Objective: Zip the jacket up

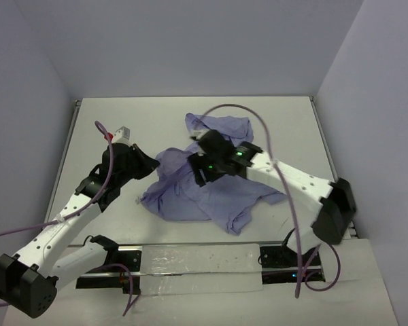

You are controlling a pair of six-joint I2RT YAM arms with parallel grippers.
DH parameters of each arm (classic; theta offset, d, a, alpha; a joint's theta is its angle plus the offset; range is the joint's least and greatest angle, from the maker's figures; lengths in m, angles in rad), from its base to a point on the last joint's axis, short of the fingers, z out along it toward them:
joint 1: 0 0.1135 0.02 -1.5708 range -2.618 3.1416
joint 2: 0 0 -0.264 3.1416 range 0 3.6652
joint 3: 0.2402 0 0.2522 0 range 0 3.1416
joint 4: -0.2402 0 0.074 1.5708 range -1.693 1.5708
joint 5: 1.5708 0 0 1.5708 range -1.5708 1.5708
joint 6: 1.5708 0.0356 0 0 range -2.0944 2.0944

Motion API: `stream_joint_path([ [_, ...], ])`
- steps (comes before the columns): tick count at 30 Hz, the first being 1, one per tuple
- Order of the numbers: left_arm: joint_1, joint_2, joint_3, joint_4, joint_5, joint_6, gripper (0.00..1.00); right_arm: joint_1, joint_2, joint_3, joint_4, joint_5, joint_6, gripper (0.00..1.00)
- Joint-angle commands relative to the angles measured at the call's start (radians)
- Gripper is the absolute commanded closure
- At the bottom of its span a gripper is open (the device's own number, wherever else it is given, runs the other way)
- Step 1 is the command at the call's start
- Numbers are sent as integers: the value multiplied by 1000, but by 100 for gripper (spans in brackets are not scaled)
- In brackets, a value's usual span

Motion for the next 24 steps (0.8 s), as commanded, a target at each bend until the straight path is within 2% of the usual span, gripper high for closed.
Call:
stream_joint_path([
  [1,11,21,17,15,-10,0,100,-227,-241,-286,142,71,138,30],
  [4,16,21,7,36,6,-3,100,-364,-349,-433,182,109,171,12],
  [8,19,16,-9,59,22,-10,100,-510,-365,-495,308,36,197,6],
  [10,19,19,-5,53,32,-10,100,-588,-318,-486,387,13,236,6],
  [13,19,19,2,49,35,-10,100,-637,-244,-459,468,-13,285,6],
  [17,19,5,8,40,34,-6,100,-758,-92,-435,633,-119,407,12],
  [19,19,2,7,37,35,-4,100,-789,-10,-425,678,-150,445,18],
  [24,20,-2,2,36,38,-2,100,-813,159,-327,725,-186,508,22],
])
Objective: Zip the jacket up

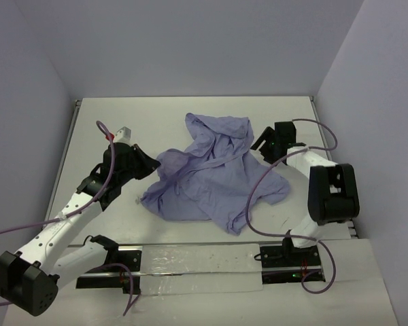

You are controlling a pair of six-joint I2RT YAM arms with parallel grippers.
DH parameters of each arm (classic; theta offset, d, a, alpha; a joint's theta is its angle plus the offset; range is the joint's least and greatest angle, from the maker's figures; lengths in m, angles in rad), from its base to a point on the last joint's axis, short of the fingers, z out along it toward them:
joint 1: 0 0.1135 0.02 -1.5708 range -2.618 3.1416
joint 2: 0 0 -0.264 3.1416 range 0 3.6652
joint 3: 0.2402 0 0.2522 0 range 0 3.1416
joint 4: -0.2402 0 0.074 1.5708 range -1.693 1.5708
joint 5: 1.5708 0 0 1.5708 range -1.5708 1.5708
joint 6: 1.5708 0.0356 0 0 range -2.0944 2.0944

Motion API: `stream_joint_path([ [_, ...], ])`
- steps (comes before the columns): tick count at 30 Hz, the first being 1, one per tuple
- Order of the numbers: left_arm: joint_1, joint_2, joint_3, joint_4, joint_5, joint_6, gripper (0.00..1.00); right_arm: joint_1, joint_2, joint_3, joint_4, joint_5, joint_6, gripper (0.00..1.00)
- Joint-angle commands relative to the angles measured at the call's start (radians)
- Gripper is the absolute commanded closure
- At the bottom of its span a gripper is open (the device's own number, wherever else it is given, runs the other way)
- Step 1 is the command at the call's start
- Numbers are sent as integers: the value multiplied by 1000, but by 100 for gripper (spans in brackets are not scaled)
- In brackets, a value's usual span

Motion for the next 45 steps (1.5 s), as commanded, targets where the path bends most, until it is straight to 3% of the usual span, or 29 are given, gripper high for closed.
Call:
stream_joint_path([
  [1,8,-20,9,23,13,2,100,-5,108,109,120,-82,96,23],
  [8,8,-25,21,8,13,12,100,-1,255,134,228,-202,173,26],
  [13,9,-23,21,14,13,8,100,8,272,114,281,-237,200,35],
  [15,8,-15,22,15,13,7,100,10,278,125,287,-258,204,51],
  [16,8,-12,27,12,13,9,100,9,267,131,287,-259,203,70],
  [17,8,-11,29,11,13,9,100,10,256,142,280,-242,196,83],
  [19,8,-10,33,10,13,11,100,10,224,149,250,-214,182,98],
  [20,9,-12,34,9,13,11,100,9,203,149,240,-193,174,100],
  [26,8,-23,29,5,12,14,100,9,-111,135,151,-8,87,100],
  [31,8,-25,34,0,5,19,100,8,-242,212,-4,89,-53,100],
  [37,8,-34,34,-1,1,20,100,14,-418,263,-63,91,-120,100],
  [41,9,-28,37,5,13,21,100,29,-380,385,-102,51,-155,100],
  [45,8,-13,36,32,43,15,100,61,-122,572,-150,45,-189,100],
])
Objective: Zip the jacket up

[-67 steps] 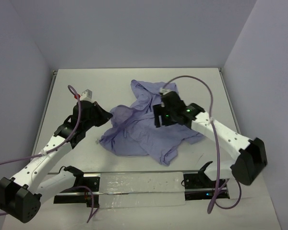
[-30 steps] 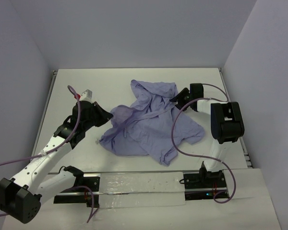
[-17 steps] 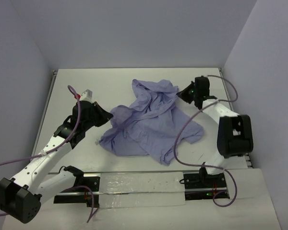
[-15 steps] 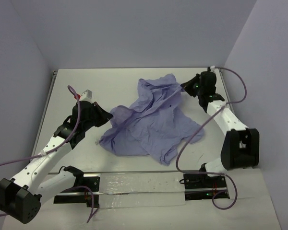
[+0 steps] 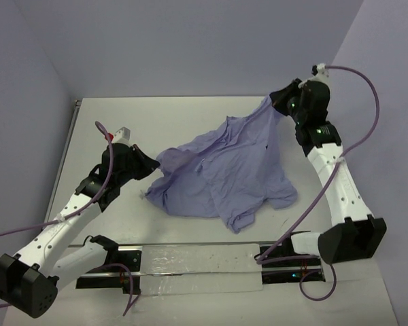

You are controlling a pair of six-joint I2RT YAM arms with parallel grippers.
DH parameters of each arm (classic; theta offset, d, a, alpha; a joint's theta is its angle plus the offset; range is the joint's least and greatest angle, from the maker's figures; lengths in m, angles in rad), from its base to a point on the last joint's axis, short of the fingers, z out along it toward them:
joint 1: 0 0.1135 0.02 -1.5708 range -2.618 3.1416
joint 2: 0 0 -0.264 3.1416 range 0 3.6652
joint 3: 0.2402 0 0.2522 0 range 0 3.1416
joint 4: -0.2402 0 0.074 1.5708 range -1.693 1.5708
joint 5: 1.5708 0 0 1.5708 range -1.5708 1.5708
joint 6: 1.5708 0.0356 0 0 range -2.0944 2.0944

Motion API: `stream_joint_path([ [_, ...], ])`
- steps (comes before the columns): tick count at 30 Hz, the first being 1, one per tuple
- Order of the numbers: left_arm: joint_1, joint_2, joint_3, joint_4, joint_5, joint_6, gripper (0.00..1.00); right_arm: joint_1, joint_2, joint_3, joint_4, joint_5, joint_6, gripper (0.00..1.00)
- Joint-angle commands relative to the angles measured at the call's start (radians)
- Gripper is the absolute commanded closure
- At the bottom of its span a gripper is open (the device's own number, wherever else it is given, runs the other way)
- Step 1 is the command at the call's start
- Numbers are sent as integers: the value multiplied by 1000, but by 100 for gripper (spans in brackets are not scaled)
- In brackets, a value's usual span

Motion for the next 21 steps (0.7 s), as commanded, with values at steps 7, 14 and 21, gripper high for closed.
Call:
stream_joint_path([
  [7,7,43,67,33,83,7,100,153,662,589,-349,185,-134,35],
  [14,6,18,43,31,81,8,100,189,396,302,-217,228,-120,23],
  [21,6,12,36,20,62,11,100,330,104,-20,-181,261,-162,23],
])
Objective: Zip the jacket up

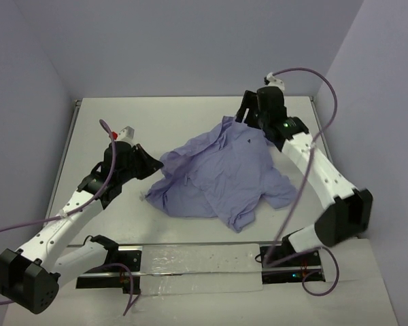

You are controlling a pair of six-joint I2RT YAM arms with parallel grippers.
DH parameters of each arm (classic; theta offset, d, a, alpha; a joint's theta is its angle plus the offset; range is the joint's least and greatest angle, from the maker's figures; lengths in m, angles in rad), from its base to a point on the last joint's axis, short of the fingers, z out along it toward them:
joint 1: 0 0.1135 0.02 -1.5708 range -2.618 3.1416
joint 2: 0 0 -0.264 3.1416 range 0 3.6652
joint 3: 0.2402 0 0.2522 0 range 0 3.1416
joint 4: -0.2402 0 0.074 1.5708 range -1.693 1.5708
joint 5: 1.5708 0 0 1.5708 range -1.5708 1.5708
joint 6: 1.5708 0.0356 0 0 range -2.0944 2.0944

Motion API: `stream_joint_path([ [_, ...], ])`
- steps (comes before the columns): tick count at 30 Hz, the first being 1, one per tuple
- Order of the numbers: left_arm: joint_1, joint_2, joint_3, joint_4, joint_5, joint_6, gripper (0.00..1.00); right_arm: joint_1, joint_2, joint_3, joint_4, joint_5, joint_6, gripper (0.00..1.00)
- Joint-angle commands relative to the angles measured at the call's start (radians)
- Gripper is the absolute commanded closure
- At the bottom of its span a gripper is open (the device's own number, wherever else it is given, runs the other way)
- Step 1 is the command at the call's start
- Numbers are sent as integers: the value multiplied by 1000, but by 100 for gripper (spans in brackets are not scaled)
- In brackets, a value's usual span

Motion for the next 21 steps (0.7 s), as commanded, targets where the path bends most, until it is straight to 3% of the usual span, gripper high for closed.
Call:
stream_joint_path([
  [1,5,-25,25,8,-10,11,100,119,-172,-181,66,15,-35,24],
  [8,6,-49,27,7,-45,8,100,375,-189,-396,41,67,23,23],
  [17,7,-43,11,17,-58,-12,100,475,9,-384,132,61,141,21],
  [21,7,-62,13,7,-57,-6,100,477,110,-372,156,129,179,37],
])
